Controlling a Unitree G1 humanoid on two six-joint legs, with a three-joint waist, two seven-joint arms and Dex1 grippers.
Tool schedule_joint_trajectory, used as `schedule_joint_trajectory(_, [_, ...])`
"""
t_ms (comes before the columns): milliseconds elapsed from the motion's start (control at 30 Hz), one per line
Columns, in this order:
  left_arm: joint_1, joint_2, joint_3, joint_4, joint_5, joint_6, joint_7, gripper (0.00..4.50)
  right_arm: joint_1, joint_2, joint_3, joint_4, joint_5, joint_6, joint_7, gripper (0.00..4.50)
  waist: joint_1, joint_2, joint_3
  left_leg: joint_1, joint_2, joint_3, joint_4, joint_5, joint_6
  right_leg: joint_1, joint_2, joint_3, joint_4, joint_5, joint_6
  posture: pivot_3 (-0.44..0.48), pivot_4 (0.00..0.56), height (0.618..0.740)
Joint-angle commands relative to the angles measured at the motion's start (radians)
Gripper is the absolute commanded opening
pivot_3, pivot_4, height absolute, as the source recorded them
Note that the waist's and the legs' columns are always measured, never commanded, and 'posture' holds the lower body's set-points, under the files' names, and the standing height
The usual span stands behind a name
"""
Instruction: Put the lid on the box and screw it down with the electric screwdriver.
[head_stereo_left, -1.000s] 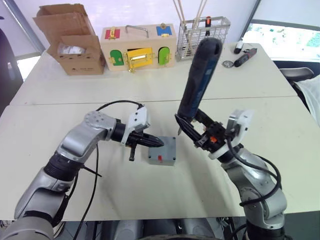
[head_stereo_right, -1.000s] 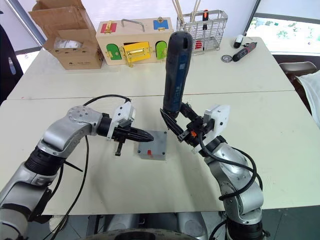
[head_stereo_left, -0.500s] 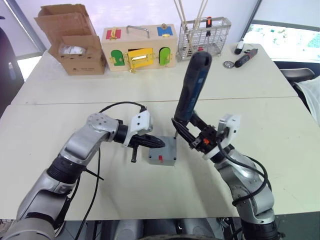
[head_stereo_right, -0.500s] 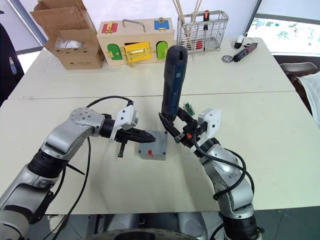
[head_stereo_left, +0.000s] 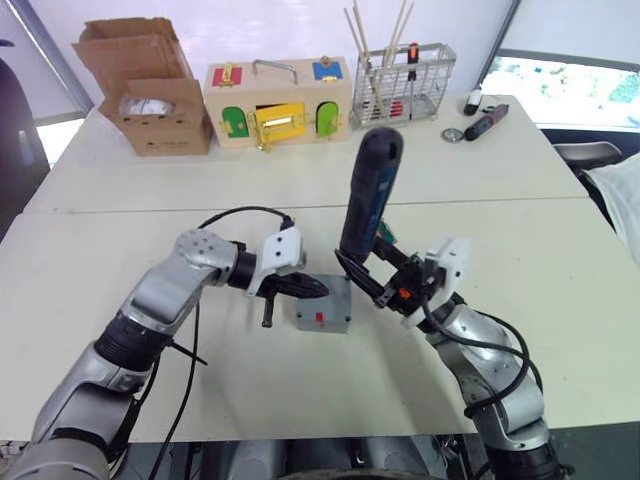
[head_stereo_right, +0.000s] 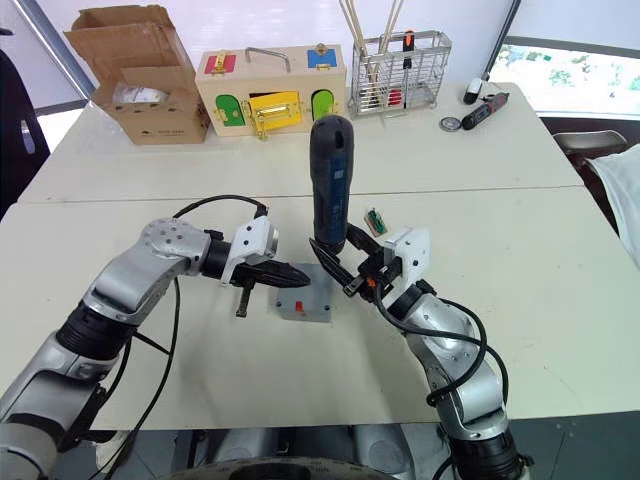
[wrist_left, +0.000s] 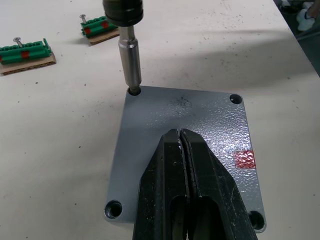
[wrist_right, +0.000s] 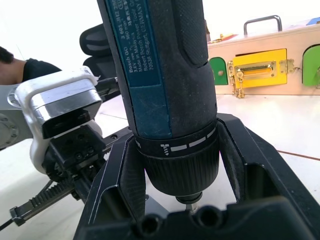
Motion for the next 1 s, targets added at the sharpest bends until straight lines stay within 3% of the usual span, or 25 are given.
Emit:
schedule_joint_trajectory(33, [0.022, 0.010, -0.033, 0.013, 0.037, 0.013, 0.000, 0.00, 0.026, -0.013, 0.039, 0.054, -0.016, 0.014, 0.016, 1.75, 0.001, -0.001, -0.002, 0.000, 0.000, 0.000, 0.000, 0.000, 0.000, 0.000, 0.000, 0.000, 0.000, 0.000, 0.000, 0.000, 0.150, 0.740])
schedule_joint_trajectory(267, [0.040, 0.009, -0.046, 0.011, 0.053, 0.009, 0.007, 0.00, 0.052, -0.039, 0.055, 0.075, -0.020, -0.005, 0.042, 1.75, 0.002, -0.002, -0.009, 0.004, 0.000, -0.001, -0.001, -0.001, 0.001, 0.006, 0.000, 0.000, -0.003, 0.000, 0.000, 0.000, 0.150, 0.740])
schedule_joint_trajectory(500, [0.055, 0.008, -0.049, -0.013, 0.052, 0.024, 0.023, 0.00, 0.068, -0.044, 0.064, 0.076, -0.017, 0.009, 0.042, 1.75, 0.003, -0.005, -0.012, 0.031, 0.000, 0.000, -0.015, -0.002, 0.002, 0.029, -0.001, 0.000, -0.012, -0.004, -0.001, 0.000, 0.150, 0.740])
schedule_joint_trajectory(1000, [0.092, 0.009, -0.048, -0.011, 0.066, 0.001, 0.036, 0.00, 0.056, -0.085, 0.100, 0.116, -0.050, 0.077, 0.026, 1.75, 0.003, -0.009, -0.023, 0.033, 0.000, -0.002, -0.018, -0.002, 0.003, 0.031, -0.001, 0.000, -0.015, -0.005, -0.002, 0.000, 0.150, 0.740])
